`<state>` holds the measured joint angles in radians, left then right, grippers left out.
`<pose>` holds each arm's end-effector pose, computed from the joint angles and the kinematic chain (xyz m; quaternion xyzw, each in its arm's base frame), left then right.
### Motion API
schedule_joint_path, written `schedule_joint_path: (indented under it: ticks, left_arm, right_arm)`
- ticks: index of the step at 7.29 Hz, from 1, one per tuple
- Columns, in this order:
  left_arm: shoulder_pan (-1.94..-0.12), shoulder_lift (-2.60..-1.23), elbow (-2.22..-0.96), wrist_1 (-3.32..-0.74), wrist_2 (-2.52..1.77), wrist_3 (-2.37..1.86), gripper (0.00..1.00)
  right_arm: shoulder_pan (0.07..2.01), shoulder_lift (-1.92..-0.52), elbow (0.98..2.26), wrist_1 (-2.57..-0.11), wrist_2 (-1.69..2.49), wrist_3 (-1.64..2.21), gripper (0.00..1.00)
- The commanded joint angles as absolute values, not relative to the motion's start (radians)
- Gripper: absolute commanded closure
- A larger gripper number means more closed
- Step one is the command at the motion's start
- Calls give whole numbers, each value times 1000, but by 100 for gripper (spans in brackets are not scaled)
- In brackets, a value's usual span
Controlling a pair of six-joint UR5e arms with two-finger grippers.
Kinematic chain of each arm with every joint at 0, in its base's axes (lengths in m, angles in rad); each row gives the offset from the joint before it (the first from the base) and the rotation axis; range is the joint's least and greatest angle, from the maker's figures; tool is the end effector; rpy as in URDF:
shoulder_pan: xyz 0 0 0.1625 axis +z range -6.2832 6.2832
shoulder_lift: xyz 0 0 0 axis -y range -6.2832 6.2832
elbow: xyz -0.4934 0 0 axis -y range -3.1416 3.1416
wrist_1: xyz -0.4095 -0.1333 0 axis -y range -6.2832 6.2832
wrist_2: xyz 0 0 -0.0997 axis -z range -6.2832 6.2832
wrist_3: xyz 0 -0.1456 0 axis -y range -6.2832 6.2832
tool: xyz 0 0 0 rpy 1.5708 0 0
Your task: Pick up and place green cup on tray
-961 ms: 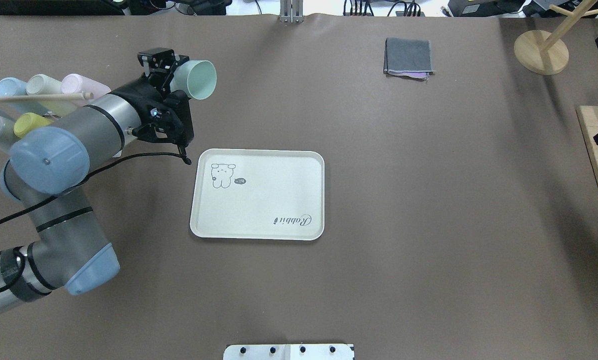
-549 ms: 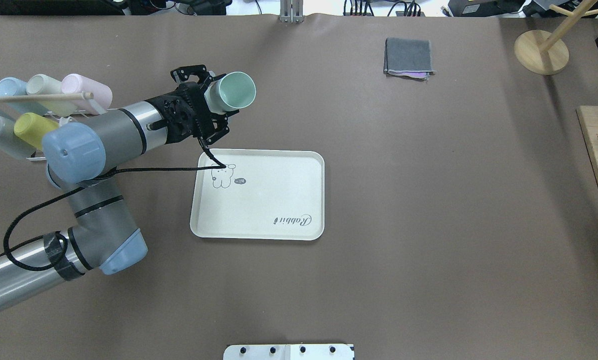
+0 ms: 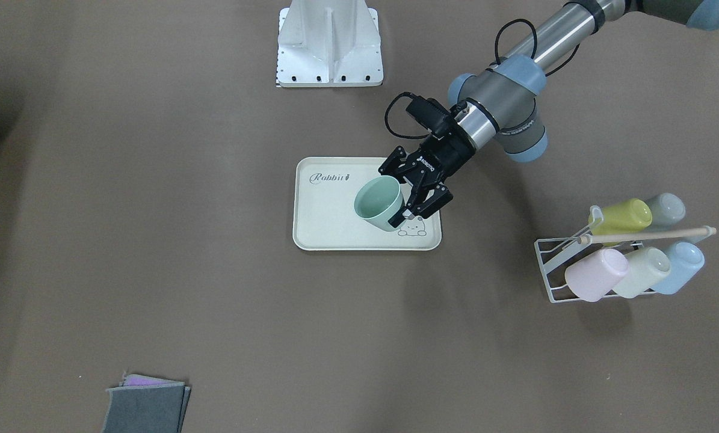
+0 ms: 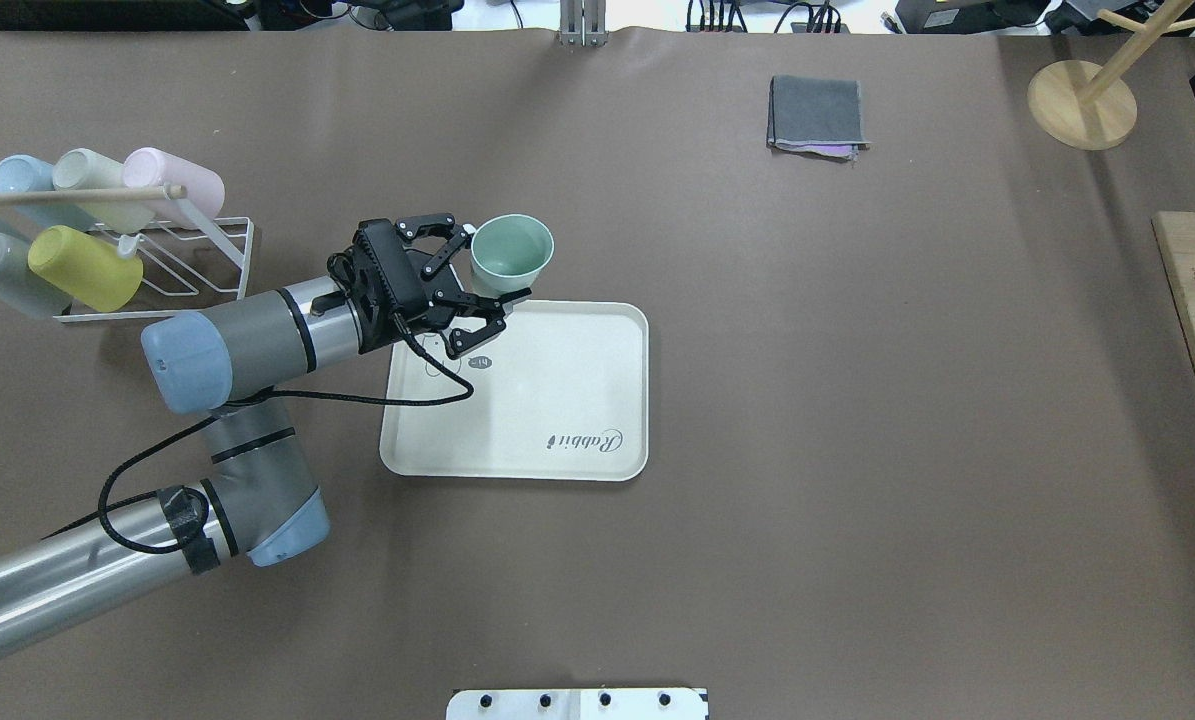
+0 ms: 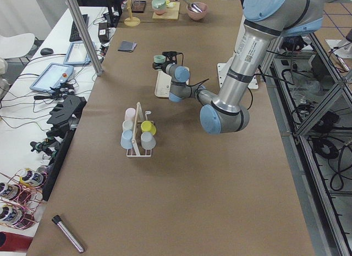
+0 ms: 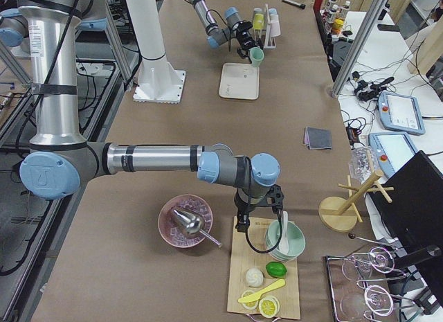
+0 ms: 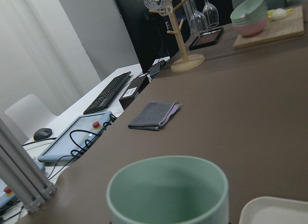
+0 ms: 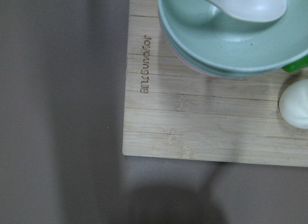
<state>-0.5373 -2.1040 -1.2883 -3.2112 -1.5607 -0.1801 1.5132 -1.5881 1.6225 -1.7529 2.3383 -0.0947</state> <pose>0.5790 -0.5018 0.3453 0.6677 0.4599 0.2385 0.5345 0.0043 -0.4850 0.7601 -0.0615 -0.3746 -0.0428 0.9242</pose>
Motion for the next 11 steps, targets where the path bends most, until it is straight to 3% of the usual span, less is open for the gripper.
schedule_joint_path:
  ticks: [1, 5, 11]
  left_arm:
    - [-503, -2114, -1212, -3309, -1585, -325, 67]
    - [-483, -2118, -1175, -3315, -1618, -570, 67]
    - [-463, -2155, -1094, -3315, -1609, -426, 65]
  right_arm:
    - [1514, -1603, 1621, -1743, 2339, -97, 0]
    - [1516, -1634, 1634, -1737, 2341, -100, 0]
    - [1520, -1644, 1644, -1736, 2339, -84, 0]
